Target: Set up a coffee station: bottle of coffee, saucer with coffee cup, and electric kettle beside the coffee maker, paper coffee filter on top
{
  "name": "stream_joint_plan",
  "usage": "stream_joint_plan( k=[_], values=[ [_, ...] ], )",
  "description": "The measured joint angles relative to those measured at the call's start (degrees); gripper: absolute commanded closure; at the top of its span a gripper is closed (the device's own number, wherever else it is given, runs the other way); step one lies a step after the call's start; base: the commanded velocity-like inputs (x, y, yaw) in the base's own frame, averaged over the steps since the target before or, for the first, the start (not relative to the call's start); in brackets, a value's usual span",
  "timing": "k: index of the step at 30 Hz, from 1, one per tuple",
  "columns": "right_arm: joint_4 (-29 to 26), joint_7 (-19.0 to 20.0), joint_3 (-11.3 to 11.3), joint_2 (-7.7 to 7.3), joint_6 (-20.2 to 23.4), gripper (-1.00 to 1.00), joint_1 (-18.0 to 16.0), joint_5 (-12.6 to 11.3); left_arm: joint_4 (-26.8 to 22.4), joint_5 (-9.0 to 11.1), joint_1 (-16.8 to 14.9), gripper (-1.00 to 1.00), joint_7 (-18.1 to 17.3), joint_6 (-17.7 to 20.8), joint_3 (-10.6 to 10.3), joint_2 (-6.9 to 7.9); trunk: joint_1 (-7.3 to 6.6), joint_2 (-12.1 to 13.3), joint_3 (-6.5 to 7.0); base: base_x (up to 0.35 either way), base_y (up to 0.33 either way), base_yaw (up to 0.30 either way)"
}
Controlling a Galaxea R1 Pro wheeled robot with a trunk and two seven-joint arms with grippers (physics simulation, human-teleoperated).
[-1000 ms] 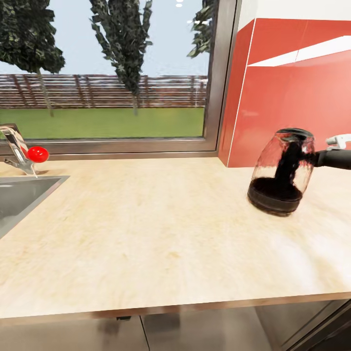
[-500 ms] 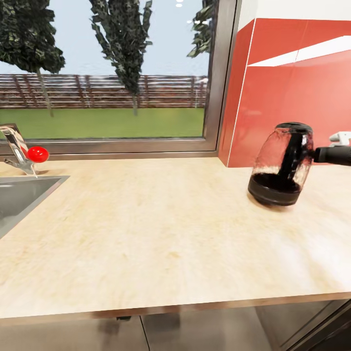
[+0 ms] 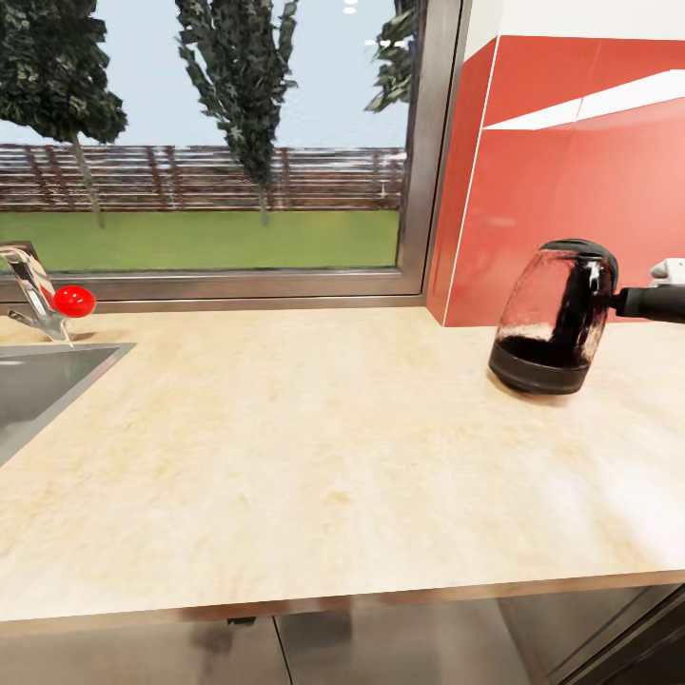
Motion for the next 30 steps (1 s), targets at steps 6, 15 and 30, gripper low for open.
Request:
stream_joint_plan(
  k=[6, 15, 30],
  values=[
    [0.0, -0.1, 0.0, 0.19, 0.0, 1.00, 0.0, 0.0, 0.0, 0.0, 0.0, -1.00, 0.0, 0.0, 0.0, 0.00, 0.00, 0.0, 0.00, 0.000, 0.000, 0.000],
    [-0.1, 0.0, 0.0, 0.27, 0.2, 1.00, 0.0, -0.1, 0.0, 0.0, 0.0, -1.00, 0.0, 0.0, 0.0, 0.00, 0.00, 0.0, 0.00, 0.000, 0.000, 0.000],
    [-0.1, 0.1, 0.0, 0.27, 0.1, 1.00, 0.0, -2.1, -0.1, 0.0, 0.0, -1.00, 0.0, 0.0, 0.0, 0.00, -2.85, 5.2, 2.33, 0.000, 0.000, 0.000]
  ],
)
